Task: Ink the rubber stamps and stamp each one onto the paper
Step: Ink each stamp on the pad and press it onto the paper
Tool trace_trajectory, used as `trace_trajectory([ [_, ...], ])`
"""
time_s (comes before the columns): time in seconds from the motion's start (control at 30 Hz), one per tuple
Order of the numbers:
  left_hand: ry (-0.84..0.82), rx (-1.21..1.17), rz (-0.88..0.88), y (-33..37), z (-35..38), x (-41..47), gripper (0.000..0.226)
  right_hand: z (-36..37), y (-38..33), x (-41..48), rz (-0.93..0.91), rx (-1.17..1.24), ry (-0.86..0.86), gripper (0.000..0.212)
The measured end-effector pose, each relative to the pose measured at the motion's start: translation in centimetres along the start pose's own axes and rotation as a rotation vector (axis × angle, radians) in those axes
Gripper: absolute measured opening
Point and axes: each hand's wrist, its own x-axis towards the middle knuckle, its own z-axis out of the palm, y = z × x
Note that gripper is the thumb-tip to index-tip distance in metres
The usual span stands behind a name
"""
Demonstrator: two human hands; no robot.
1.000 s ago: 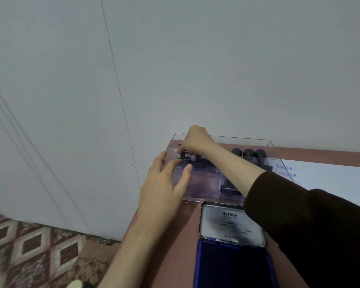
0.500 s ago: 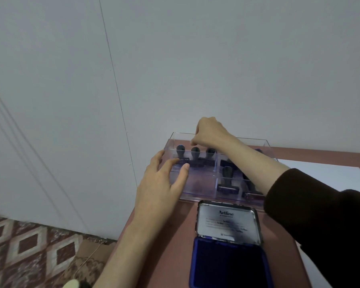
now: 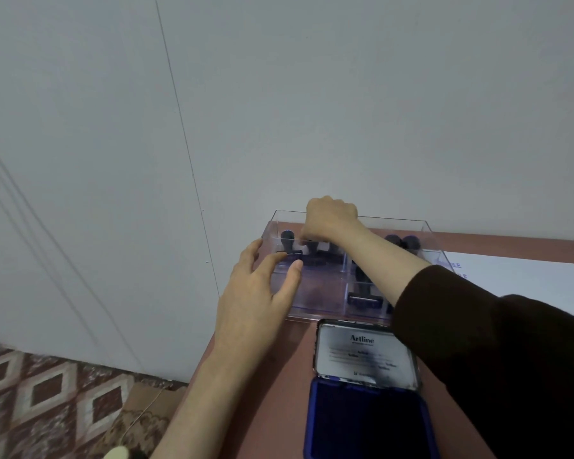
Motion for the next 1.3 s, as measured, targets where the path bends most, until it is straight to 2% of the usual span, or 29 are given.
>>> trace_trajectory([
  [0.13,0.006,-0.009,0.004,0.1,0.0,0.0,0.038,-0.8,0.8,0.0,0.063,0.282,0.0,0.011],
  [0.37,0.004,-0.022,0.005,0.2,-0.2,-0.2,0.035,-2.1,2.4,-1.0,0.142,0.895,0.1,0.012],
  [0.5,-0.014,-0.017,0.002,0.4,-0.5,0.1,0.034,-2.1,3.5,-2.1,0.281,1.251,0.129,0.009],
  [0.6,0.038,0.026,0.058,0.7,-0.7,0.0,0.032,-2.4,4.2,-3.6,0.342,1.487,0.096,0.014],
  [0.7,0.121,0.039,0.185,1.6,-0.8,-0.8,0.029,-2.9,4.8,-6.0,0.326,1.629,0.025,0.017],
  [0.8,0.213,0.117,0.307,2.6,-0.7,-2.1,0.033,-2.9,5.4,-8.8,0.312,1.682,-0.019,0.018],
  [0.93,0.029,0.099,0.216,2.9,-0.1,-3.6,0.017,-2.6,6.2,-12.5,0.27,1.72,-0.053,0.02],
  [1.0,-0.036,0.127,0.165,2.5,0.3,-4.2,0.016,-2.7,6.4,-14.3,0.231,1.685,-0.027,0.021],
  [1.13,-0.12,0.113,0.105,1.9,1.1,-4.7,0.024,-2.1,6.2,-17.4,0.149,1.543,0.048,0.014],
  [1.3,-0.107,0.117,0.103,1.7,1.5,-4.9,0.021,-0.2,5.6,-20.2,-0.023,1.223,0.088,0.014],
])
